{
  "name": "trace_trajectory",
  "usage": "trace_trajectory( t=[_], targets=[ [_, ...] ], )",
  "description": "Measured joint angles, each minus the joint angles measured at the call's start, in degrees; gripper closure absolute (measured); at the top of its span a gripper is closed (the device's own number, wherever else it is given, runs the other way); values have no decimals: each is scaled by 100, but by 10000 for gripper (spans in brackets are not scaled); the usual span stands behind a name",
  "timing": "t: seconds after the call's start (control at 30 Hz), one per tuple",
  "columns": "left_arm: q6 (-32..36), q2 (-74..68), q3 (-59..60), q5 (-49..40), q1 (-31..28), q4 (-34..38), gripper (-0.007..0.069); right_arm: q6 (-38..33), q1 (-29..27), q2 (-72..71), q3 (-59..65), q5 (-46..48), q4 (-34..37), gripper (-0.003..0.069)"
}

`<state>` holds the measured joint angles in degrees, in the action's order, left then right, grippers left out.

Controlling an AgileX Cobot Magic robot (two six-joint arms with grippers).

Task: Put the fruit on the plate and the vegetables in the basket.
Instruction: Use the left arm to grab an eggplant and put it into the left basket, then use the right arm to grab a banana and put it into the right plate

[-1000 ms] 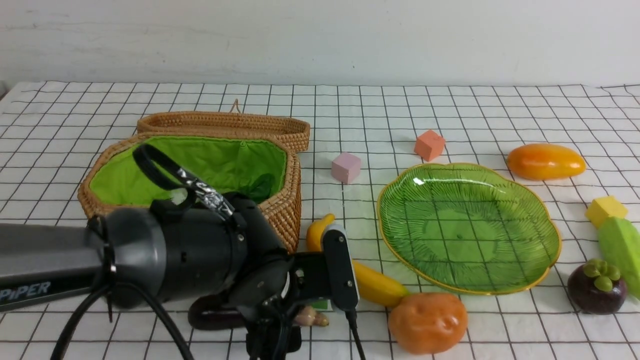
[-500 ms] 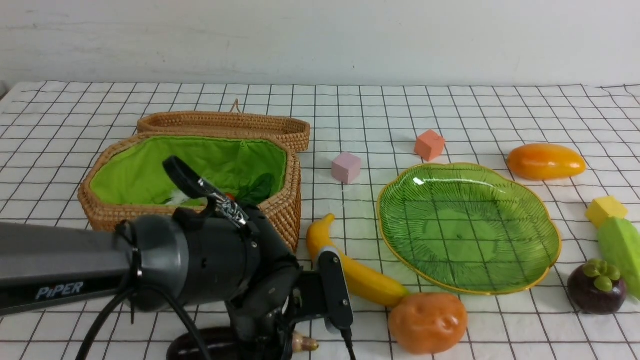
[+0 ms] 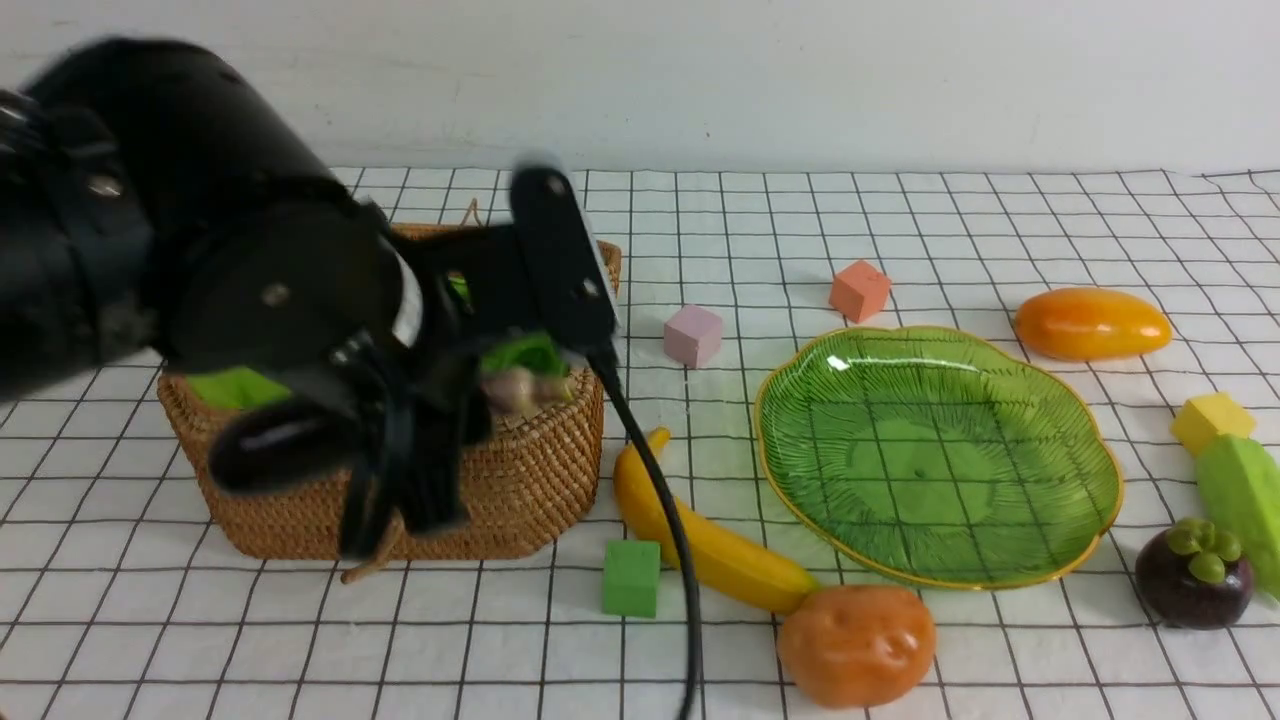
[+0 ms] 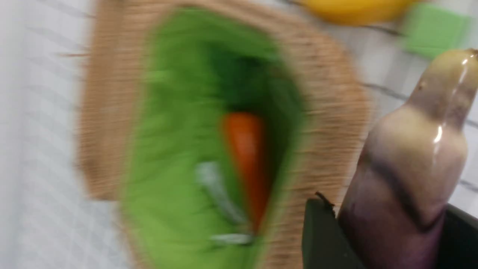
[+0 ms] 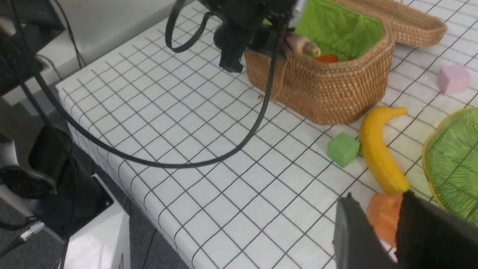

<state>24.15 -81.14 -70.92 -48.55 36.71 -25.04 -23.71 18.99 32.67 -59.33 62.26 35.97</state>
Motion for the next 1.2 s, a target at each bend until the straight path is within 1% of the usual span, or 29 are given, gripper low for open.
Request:
trace_trajectory(
  t=[0.03,0.1,0.13,0.17,0.23,0.33,0.43,0.53,0.57,0.6,0.67,0.7,0.77,0.87,0.9,0.93,0.97,1.0,1.07,1.1,1.13,1.17,1.2],
  targets=[
    [23,0,-14,89,-64,-61,319,0,0,0,0,-24,0,455],
    [221,-84,-22,666,-468,-232,319,12,0,0,0,-120,-38,455],
    [315,-149,-22,811,-598,-268,319,12,0,0,0,-134,-50,454],
    [449,-278,-22,1188,-809,-293,319,16,0,0,0,-185,-94,454],
    [532,-549,-22,1534,-1051,-306,319,16,0,0,0,-356,-178,453],
    [538,-950,-22,1845,-1308,-338,319,16,0,0,0,-674,-234,452],
    [538,-1170,-22,1885,-1369,-407,311,22,0,0,0,-801,-255,449],
    [543,-1244,-22,2016,-1374,-452,202,102,0,6,0,-834,-282,447],
    [543,-1228,-22,2074,-1374,-457,155,117,0,6,0,-840,-289,445],
    [543,-1196,-22,2130,-1374,-464,90,125,0,6,0,-840,-289,444],
    [543,-1113,-22,2145,-1374,-470,11,130,0,6,0,-840,-289,442],
    [543,-1103,-22,2145,-1374,-470,5,130,0,6,0,-840,-289,442],
    [506,-976,-22,2116,-1374,-453,-35,137,0,10,0,-840,-291,440],
    [217,-761,-22,1912,-1362,-179,-39,205,0,46,0,-812,-291,438],
    [-95,-611,-22,1746,-1318,162,-27,318,0,98,0,-758,-296,436],
    [-670,-403,-22,1496,-1240,587,6,464,0,234,0,-675,-328,435],
    [-1012,-234,-22,1377,-1173,858,32,516,0,328,0,-633,-341,435],
    [-1190,-200,-22,1348,-1154,995,40,545,0,356,0,-603,-353,434],
    [-2200,264,-22,866,-889,1731,162,679,0,738,0,-453,-447,434],
    [-2329,300,-22,779,-843,1825,202,680,0,812,0,-440,-453,434],
    [-2692,628,5,446,-650,2135,328,714,0,1161,0,-335,-515,431],
    [-2720,666,13,411,-625,2135,344,714,0,1201,0,-321,-515,431],
    [-2854,985,129,178,-408,2255,484,743,0,1519,0,-247,-543,429]
  ],
)
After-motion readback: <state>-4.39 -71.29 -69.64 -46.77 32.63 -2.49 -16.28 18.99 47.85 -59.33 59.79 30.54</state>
